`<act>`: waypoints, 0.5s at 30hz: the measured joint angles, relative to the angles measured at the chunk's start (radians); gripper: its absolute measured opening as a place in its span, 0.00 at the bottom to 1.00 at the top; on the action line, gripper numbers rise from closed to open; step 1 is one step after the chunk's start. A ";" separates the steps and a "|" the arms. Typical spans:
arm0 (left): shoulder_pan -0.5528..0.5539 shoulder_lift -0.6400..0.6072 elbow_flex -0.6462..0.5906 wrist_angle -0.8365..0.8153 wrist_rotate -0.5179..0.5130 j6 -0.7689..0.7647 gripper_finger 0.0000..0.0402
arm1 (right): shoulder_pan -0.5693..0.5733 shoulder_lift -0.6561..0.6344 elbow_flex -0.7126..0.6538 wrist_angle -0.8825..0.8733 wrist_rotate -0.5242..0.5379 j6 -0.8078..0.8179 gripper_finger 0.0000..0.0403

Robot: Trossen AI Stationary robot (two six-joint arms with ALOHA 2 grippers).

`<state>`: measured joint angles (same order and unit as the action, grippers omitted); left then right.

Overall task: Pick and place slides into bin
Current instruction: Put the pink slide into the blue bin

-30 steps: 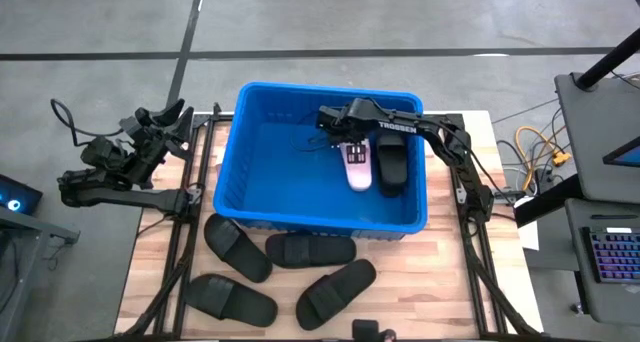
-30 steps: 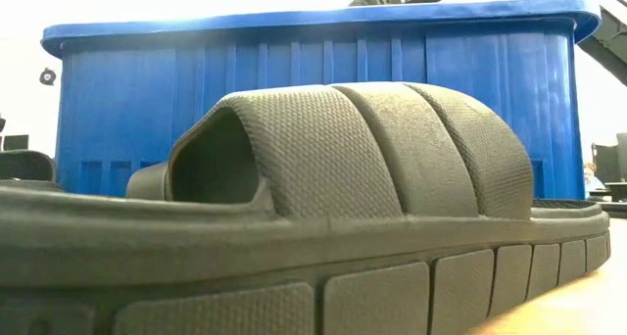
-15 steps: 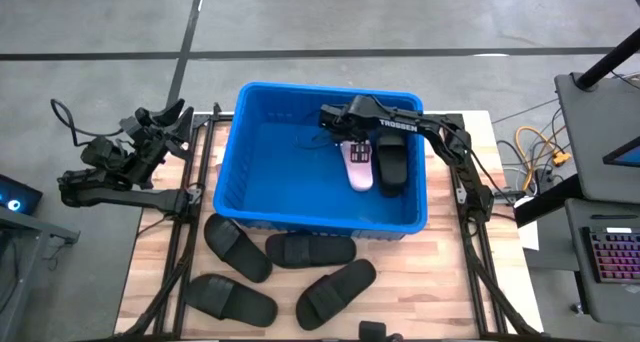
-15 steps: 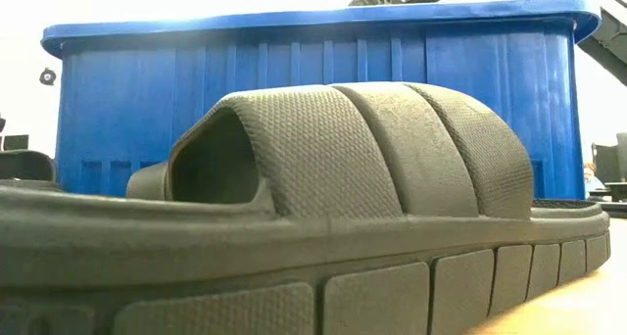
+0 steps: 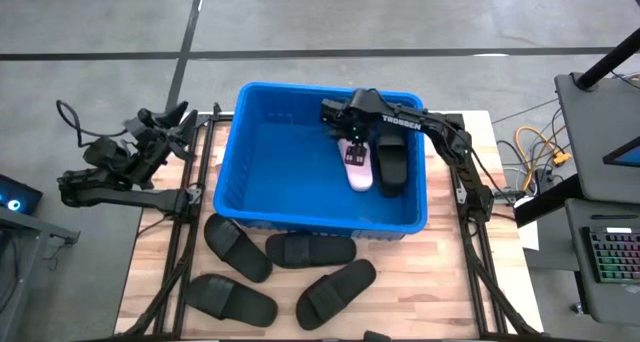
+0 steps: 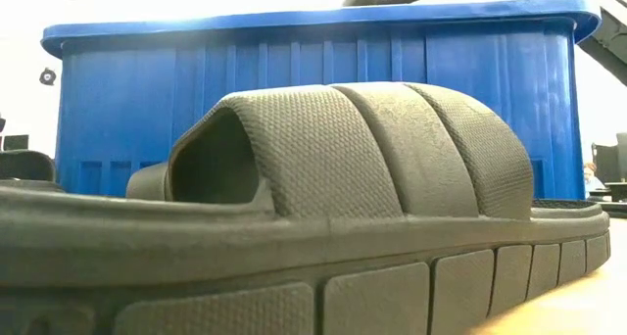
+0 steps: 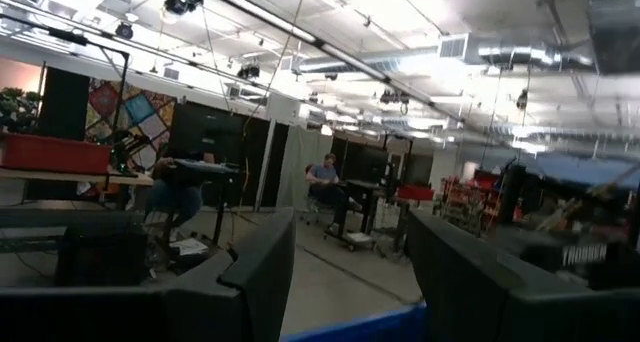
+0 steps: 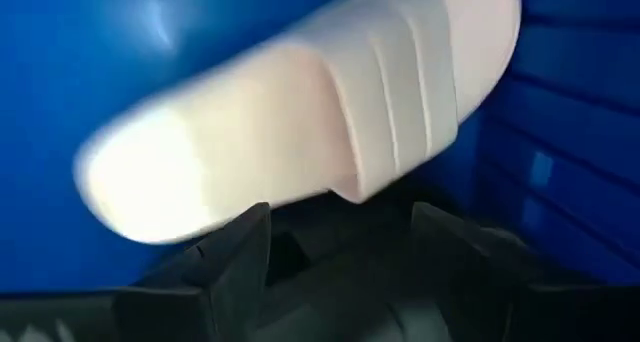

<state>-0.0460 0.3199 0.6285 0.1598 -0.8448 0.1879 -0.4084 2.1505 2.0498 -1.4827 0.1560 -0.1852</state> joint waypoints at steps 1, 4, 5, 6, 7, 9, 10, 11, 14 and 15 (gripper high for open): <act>0.000 0.000 0.000 -0.011 0.001 -0.001 0.45 | 0.000 -0.006 0.018 0.001 -0.026 0.022 0.57; -0.001 0.000 0.000 -0.043 0.006 -0.035 0.45 | 0.002 -0.044 0.069 0.028 -0.088 0.104 0.56; -0.001 0.000 0.000 -0.054 0.007 -0.055 0.45 | 0.004 -0.065 0.085 0.056 -0.105 0.122 0.55; -0.001 0.000 0.000 -0.064 0.007 -0.074 0.45 | 0.009 -0.085 0.099 0.090 -0.125 0.134 0.55; -0.001 0.000 0.000 -0.074 0.007 -0.084 0.45 | 0.016 -0.109 0.109 0.131 -0.144 0.138 0.55; -0.001 0.000 0.000 -0.093 0.008 -0.100 0.45 | 0.033 -0.167 0.121 0.242 -0.188 0.135 0.54; -0.001 0.000 0.000 -0.102 0.008 -0.103 0.45 | 0.043 -0.200 0.121 0.308 -0.218 0.126 0.54; -0.001 0.000 0.000 -0.104 0.008 -0.103 0.45 | 0.055 -0.237 0.113 0.393 -0.250 0.120 0.54; -0.001 0.000 0.000 -0.103 0.008 -0.103 0.45 | 0.088 -0.354 0.064 0.678 -0.355 0.117 0.54; 0.000 0.000 0.000 -0.103 0.008 -0.103 0.45 | 0.101 -0.395 0.041 0.783 -0.385 0.122 0.54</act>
<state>-0.0463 0.3195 0.6285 0.0564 -0.8368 0.0849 -0.3069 1.7556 2.0909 -0.6996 -0.2294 -0.0637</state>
